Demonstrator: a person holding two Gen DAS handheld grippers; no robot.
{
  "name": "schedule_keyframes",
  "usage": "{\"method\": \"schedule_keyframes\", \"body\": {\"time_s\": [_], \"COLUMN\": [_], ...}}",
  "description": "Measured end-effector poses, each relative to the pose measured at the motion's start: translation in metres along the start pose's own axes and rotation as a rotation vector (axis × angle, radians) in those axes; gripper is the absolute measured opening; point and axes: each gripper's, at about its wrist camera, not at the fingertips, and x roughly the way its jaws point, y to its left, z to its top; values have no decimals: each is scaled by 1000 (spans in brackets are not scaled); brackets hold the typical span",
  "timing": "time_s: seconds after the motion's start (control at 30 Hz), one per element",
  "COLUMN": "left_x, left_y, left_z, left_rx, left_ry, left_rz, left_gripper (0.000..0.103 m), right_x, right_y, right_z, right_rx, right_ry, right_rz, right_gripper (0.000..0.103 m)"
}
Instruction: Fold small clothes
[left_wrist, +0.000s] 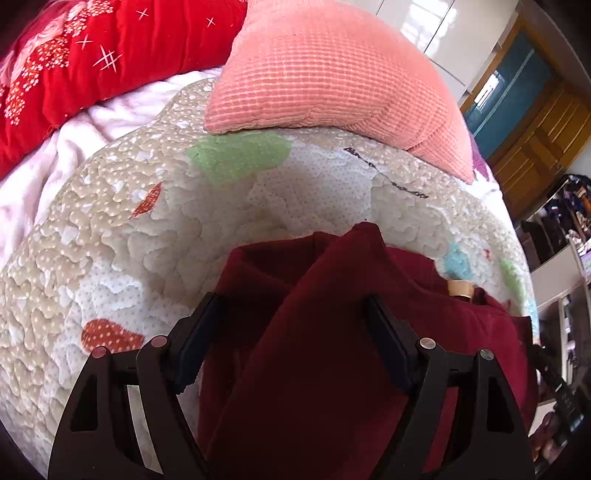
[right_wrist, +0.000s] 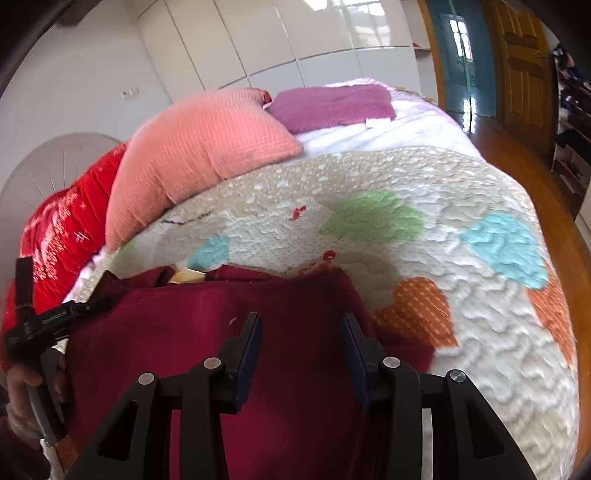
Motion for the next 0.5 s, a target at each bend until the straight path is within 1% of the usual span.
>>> {"method": "schedule_keyframes", "body": {"time_s": [0.07, 0.13, 0.17, 0.23, 0.27, 0.3, 0.37, 0.47, 0.5], "left_x": [-20, -38, -50, -68, -80, -85, -99, -107, -107], "left_y": [8, 13, 18, 17, 18, 19, 26, 39, 42], "left_z": [-9, -18, -27, -43, -58, -66, -89, -111, -116], "left_rx": [-6, -4, 4, 39, 78, 96, 115, 91, 79], "left_ry": [-12, -22, -33, -53, -67, -73, -87, -80, -75], "left_rz": [-30, -43, -37, -5, 17, 32, 69, 64, 63], "left_gripper": [80, 80, 80, 80, 80, 80, 80, 80, 80], "right_x": [-23, -36, -37, -27, -18, -13, -18, -37, -41], "right_y": [6, 12, 12, 10, 8, 8, 19, 41, 55], "right_z": [-13, -26, -32, -40, -42, -42, -38, -32, -31], "right_rx": [-11, -40, -44, -49, -44, -42, -50, -23, -32], "right_ry": [-17, -12, 0, 25, 58, 75, 78, 46, 38], "right_rz": [41, 19, 4, -12, -16, -20, -52, 52, 88], "right_gripper": [43, 43, 43, 43, 43, 43, 43, 43, 46]}}
